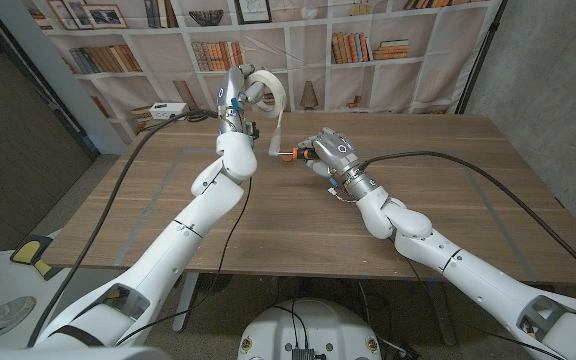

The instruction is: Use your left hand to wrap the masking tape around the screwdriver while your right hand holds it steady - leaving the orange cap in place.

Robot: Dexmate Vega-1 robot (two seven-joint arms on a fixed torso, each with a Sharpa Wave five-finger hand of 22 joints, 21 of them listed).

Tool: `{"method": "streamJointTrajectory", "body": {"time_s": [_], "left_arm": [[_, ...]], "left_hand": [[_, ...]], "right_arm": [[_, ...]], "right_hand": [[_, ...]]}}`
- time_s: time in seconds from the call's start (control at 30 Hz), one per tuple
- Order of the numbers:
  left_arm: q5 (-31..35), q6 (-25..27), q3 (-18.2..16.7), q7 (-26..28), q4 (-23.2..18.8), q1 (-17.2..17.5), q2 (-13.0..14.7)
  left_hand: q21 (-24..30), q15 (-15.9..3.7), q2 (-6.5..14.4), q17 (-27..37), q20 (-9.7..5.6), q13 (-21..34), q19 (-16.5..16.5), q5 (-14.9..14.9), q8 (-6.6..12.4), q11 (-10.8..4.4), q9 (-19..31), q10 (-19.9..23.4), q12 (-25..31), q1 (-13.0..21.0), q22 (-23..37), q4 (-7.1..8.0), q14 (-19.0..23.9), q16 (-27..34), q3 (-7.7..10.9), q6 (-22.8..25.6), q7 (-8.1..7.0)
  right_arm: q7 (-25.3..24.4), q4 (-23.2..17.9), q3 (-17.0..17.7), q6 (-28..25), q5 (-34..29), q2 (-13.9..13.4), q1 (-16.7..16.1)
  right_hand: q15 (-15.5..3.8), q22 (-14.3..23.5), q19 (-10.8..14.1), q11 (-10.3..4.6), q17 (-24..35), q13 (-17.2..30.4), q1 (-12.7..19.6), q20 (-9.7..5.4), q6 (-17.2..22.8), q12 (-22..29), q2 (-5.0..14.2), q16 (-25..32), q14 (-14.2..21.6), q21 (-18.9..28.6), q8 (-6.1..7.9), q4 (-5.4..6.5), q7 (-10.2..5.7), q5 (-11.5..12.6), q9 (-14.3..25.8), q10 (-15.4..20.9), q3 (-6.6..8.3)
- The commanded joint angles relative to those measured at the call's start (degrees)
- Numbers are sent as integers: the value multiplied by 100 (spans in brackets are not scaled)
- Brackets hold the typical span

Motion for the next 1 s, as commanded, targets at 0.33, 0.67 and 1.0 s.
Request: {"method": "streamJointTrajectory", "body": {"time_s": [0.33,0.67,1.0], "left_arm": [[-2318,343,-599,-1841,-694,315,-52],[-2729,542,-618,-2000,-1029,509,158],[-2934,698,-625,-2025,-1276,638,325]], "left_hand": [[70,-517,82,41,-13,40,10,47,-56,-388,16,418,-32,15,10,11,59,-49,-57,55,49],[90,-512,84,58,3,61,-4,52,-82,-379,19,422,-50,28,9,10,63,-70,-75,61,85],[111,-513,89,77,22,87,-27,56,-112,-373,24,431,-66,41,8,10,74,-91,-94,62,86]], "right_arm": [[-220,140,-101,-729,160,273,123],[-351,256,-137,-1031,191,370,214],[-572,396,-113,-1574,261,542,197]], "right_hand": [[-783,6,-37,38,25,25,937,-869,409,-25,962,3,513,45,20,15,-334,10,3,33,-6],[-781,4,-42,44,29,43,948,-866,418,-27,957,-1,524,50,23,13,-322,8,11,41,-17],[-781,5,-41,34,32,39,959,-867,426,-38,960,-5,531,59,20,14,-322,9,12,60,-26]]}}
